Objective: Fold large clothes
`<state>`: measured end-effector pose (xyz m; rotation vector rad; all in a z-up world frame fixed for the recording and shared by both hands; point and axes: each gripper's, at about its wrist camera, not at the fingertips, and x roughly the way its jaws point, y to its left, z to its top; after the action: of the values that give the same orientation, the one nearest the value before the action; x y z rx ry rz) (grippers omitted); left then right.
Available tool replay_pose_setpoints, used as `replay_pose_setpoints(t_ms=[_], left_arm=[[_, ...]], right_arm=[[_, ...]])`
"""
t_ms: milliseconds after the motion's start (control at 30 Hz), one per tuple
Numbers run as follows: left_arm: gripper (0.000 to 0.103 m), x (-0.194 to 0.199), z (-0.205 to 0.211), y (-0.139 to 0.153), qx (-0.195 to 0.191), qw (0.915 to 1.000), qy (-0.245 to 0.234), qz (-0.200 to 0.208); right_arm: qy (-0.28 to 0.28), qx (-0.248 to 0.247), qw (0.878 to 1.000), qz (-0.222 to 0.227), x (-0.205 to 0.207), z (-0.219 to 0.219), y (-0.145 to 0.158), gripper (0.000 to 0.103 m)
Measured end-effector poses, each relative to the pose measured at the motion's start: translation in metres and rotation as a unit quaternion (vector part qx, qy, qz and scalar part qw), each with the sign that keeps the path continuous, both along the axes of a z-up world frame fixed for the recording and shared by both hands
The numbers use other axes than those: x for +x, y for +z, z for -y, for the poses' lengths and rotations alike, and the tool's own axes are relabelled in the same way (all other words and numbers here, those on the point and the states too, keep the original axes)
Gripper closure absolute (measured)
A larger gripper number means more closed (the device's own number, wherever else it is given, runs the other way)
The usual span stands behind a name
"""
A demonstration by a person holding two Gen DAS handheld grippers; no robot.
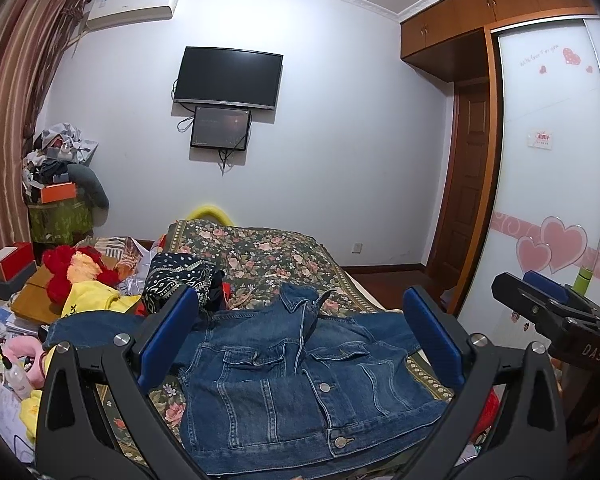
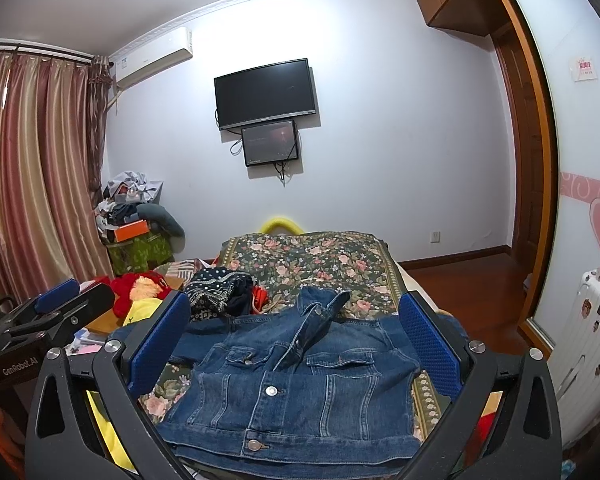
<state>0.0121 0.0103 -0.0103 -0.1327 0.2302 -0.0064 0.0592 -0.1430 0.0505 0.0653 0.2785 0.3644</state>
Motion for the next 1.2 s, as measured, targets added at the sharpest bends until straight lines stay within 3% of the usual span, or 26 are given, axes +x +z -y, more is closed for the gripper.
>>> replay_pose_setpoints(t_ms=[1200], left_arm=[[0.0, 0.0052, -0.0013, -0.0022, -0.002, 0.9999, -0.002, -0.012]], right_arm=[[0.0, 0.003, 1.0, -0.009, 0.0034, -0.0004, -0.0011, 0.0]])
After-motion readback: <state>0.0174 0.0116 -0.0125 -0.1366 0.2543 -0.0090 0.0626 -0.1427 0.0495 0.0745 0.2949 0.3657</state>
